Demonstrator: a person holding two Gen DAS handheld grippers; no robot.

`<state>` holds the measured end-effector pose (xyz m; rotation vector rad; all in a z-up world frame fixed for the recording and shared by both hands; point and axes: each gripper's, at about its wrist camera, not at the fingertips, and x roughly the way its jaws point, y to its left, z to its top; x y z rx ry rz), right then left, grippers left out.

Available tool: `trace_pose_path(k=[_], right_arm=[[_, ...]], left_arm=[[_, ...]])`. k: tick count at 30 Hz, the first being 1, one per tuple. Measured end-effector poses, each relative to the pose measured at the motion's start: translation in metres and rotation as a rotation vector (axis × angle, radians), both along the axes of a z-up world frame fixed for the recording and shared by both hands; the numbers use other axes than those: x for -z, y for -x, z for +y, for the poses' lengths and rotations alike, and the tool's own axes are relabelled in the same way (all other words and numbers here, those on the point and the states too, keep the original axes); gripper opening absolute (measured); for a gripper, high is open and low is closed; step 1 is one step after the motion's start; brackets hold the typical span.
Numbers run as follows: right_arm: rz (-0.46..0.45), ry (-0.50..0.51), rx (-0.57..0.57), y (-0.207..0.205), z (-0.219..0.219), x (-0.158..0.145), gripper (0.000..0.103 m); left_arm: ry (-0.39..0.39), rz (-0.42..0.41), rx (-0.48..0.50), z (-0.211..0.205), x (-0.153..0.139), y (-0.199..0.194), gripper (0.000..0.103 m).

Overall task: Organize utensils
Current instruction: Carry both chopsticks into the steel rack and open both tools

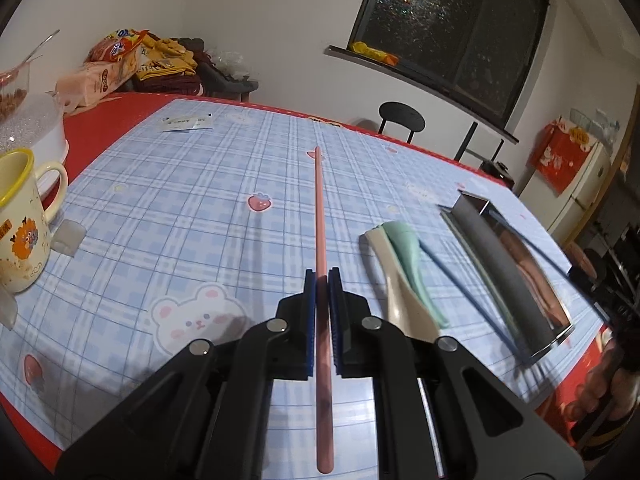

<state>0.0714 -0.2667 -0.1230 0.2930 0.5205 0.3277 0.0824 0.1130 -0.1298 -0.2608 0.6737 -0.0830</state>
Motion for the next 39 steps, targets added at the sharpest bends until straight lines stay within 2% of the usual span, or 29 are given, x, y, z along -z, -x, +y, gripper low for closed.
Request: trace_pose_path(k=[7,14,19,27,34,39], right_arm=[[0.001,-0.019,0.044,-0.008,-0.025,0.005,0.006],[0.012,-0.015,0.089,-0.017,-0.047,0.008,0.006],[0.009,-0.007,0.105,-0.021,-0.054,0.01,0.007],[0.023,0.007,0.1,-0.034,-0.054,0.016,0.007],[0.053,-0.016,0.091,-0.045,-0.059,0.024,0.007],[0.064,-0.03,0.081,-0.048,-0.06,0.025,0.007]], left_arm=[[0.023,-0.007,0.061,-0.039,-0.02,-0.007,0.01],[0.124,-0.018,0.197,-0.113,-0.037,-0.024,0.01],[0.181,0.016,0.269,-0.165,-0.036,-0.044,0.01],[0.25,0.098,0.254,-0.222,-0.016,-0.076,0.01],[0.349,0.173,0.148,-0.219,0.005,-0.093,0.01],[0.337,0.193,0.135,-0.228,0.01,-0.097,0.01]])
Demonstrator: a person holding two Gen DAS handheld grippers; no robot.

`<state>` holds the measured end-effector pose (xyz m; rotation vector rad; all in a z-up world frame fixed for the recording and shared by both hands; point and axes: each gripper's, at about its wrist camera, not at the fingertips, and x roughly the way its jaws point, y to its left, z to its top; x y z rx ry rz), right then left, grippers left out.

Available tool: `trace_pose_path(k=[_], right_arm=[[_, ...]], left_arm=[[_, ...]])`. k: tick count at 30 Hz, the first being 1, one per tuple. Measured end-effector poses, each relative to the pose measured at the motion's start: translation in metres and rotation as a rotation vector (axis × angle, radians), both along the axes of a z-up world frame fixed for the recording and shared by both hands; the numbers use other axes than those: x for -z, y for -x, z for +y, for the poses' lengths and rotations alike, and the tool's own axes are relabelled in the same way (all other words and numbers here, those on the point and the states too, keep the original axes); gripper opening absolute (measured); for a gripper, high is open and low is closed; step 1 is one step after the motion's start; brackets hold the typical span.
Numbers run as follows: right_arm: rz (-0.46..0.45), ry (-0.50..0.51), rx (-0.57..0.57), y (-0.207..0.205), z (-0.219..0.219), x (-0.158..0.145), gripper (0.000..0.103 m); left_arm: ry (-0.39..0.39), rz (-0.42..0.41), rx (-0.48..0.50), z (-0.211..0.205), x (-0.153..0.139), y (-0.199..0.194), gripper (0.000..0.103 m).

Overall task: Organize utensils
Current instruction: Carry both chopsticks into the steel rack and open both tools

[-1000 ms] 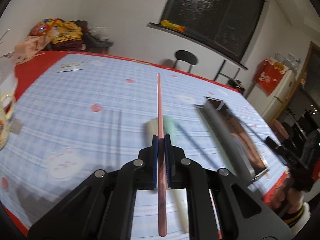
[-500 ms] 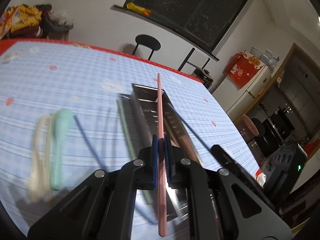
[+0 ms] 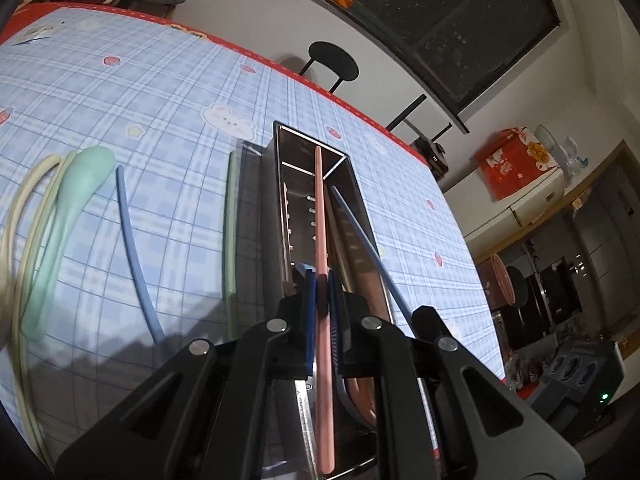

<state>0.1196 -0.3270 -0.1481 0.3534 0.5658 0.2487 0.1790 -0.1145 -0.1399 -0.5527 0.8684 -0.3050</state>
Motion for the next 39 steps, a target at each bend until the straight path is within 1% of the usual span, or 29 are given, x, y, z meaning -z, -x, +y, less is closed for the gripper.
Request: trace_pose_path(k=[4,9,19,20,21,22,23,24,26,28,29,30,31,32,33,34,35,36,39], right_arm=[[0.019,-0.016,0.001,-0.004,-0.003,0.003,0.007],[0.025,-0.008,-0.002,-0.005,0.0,0.003,0.007],[0.048,-0.021,-0.022,-0.009,0.002,0.006,0.008],[0.047,-0.024,-0.023,-0.009,0.002,0.006,0.009],[0.047,-0.028,-0.025,-0.01,0.001,0.006,0.016],[0.043,-0.034,-0.02,-0.01,0.0,0.006,0.029],[0.037,-0.038,-0.013,-0.008,-0.002,0.006,0.034],[0.027,-0.046,-0.008,-0.006,-0.004,0.005,0.042],[0.019,-0.056,-0.004,-0.004,-0.006,0.005,0.047],[0.018,-0.06,-0.004,-0.003,-0.007,0.005,0.058],[0.014,-0.059,-0.001,-0.002,-0.007,0.005,0.061],[0.01,-0.055,0.002,-0.001,-0.007,0.004,0.067],[0.008,-0.05,0.006,-0.001,-0.006,0.003,0.075],[0.007,-0.043,0.014,0.0,-0.006,0.003,0.08],[0.009,-0.032,0.027,0.0,-0.006,0.002,0.088],[0.009,-0.019,0.045,0.001,-0.005,0.001,0.095],[0.003,-0.014,0.05,0.002,-0.005,-0.001,0.097],[-0.003,-0.011,0.051,0.003,-0.005,-0.001,0.097],[-0.004,0.016,0.069,0.005,-0.003,-0.003,0.097]], left_arm=[[-0.014,0.004,-0.009,-0.003,0.005,-0.003,0.01],[-0.024,0.015,-0.01,-0.005,0.01,-0.004,0.01],[-0.043,0.013,0.003,-0.008,0.009,-0.003,0.011],[-0.044,0.011,0.004,-0.008,0.009,-0.002,0.013],[-0.045,0.005,0.005,-0.007,0.007,-0.002,0.014],[-0.048,0.0,0.004,-0.007,0.006,-0.002,0.015],[-0.057,-0.011,0.002,-0.007,0.003,0.0,0.018],[-0.068,-0.02,0.0,-0.006,0.0,0.0,0.023],[-0.089,-0.044,-0.006,-0.004,-0.007,0.003,0.028],[-0.11,-0.065,-0.011,0.0,-0.015,0.005,0.032],[-0.124,-0.077,-0.017,0.004,-0.019,0.007,0.038],[-0.134,-0.086,-0.021,0.007,-0.023,0.009,0.046],[-0.148,-0.099,-0.028,0.011,-0.027,0.011,0.05],[-0.158,-0.107,-0.032,0.015,-0.03,0.012,0.056],[-0.167,-0.116,-0.036,0.021,-0.034,0.014,0.067],[-0.167,-0.122,-0.035,0.026,-0.036,0.017,0.074],[-0.168,-0.124,-0.035,0.031,-0.039,0.018,0.09],[-0.174,-0.13,-0.041,0.038,-0.043,0.021,0.094],[-0.212,-0.148,-0.056,0.055,-0.053,0.027,0.097]])
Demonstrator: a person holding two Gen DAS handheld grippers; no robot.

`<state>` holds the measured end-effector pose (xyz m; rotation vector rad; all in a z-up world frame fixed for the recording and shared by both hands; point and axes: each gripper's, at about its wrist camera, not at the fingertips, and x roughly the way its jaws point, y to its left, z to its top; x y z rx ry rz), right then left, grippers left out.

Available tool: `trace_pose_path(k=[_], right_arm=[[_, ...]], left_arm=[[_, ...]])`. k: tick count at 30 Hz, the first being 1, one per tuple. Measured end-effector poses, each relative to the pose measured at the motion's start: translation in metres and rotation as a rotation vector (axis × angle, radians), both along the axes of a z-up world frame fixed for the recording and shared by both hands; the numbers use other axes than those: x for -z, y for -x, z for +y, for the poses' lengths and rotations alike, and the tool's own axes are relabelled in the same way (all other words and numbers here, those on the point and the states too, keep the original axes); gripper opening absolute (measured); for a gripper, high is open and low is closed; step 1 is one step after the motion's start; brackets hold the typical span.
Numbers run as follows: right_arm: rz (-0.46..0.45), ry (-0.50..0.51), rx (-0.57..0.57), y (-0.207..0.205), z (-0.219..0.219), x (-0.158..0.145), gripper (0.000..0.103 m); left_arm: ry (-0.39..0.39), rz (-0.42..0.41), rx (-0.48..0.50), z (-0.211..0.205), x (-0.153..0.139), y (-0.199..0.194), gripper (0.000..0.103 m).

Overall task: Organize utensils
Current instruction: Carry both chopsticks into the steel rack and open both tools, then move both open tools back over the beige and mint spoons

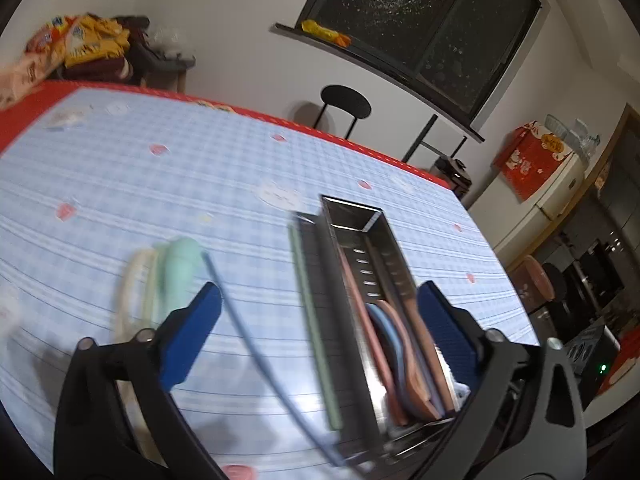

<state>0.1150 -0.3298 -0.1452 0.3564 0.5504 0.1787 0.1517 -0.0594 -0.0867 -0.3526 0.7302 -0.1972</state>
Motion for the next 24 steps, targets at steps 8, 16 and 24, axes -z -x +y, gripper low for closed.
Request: trace_pose_path(k=[8,16,24], right_arm=[[-0.027,0.1,0.033,0.013,0.014,-0.009,0.097],[-0.134,0.211,-0.062,0.035,0.057,-0.026,0.097],[-0.015,0.275,-0.225,0.026,0.119,-0.021,0.097]], left_arm=[[-0.159,-0.053,-0.044,0.052,-0.011,0.024,0.097],[-0.317,-0.128,-0.02,0.102,0.0,0.058,0.097],[-0.265,-0.135,-0.002,0.137,0.024,0.072,0.097]])
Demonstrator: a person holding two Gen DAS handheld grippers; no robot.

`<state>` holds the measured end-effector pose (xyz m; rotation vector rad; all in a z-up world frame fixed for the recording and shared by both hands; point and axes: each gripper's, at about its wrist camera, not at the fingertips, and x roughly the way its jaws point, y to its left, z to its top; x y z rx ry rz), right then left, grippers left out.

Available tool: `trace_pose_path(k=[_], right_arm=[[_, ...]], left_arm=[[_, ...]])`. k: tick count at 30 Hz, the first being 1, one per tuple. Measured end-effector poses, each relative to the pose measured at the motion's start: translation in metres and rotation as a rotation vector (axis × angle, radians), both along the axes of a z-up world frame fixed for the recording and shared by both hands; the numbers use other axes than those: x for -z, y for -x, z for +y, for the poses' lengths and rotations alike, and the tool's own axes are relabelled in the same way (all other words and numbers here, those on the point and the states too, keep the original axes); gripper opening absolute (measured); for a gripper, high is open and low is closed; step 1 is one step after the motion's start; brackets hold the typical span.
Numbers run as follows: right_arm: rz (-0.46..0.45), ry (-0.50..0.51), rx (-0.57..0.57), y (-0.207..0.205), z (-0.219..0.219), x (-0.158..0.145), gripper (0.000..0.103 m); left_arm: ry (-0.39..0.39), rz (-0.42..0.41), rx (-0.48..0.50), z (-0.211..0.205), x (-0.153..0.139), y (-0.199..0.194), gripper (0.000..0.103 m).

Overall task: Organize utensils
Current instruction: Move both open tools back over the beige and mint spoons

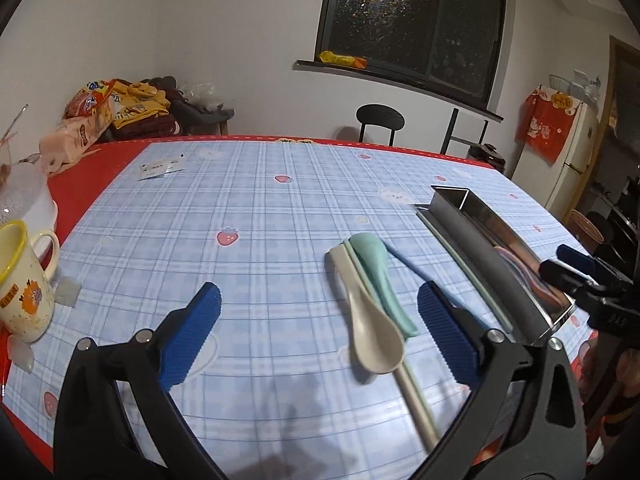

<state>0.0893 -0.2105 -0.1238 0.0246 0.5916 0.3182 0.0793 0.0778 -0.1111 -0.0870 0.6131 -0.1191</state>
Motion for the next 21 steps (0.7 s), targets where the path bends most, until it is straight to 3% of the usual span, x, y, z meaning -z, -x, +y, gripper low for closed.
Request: trace_pose_path(k=[3,9,16,19,21], right_arm=[[0.016,0.032,-0.014,-0.002,0.017,0.006,0.097],[0.016,0.106,-0.1,0.001,0.048,0.012,0.096],[0.074,0.133,-0.128,-0.007,0.066,0.021,0.062],[0.103,0.114,-0.14,-0.013,0.071,0.024,0.052],[0.135,0.087,-0.155,-0.019,0.075,0.026,0.046]], left_arm=[[-0.024,-0.024,-0.017,0.002,0.004,-0.005,0.096],[0.032,-0.003,0.005,0.008,0.016,-0.018,0.096],[0.099,-0.014,0.026,0.015,0.017,-0.015,0.093],[0.121,-0.013,0.014,0.019,0.018,-0.015,0.083],[0.14,-0.001,0.004,0.023,0.02,-0.017,0.072]])
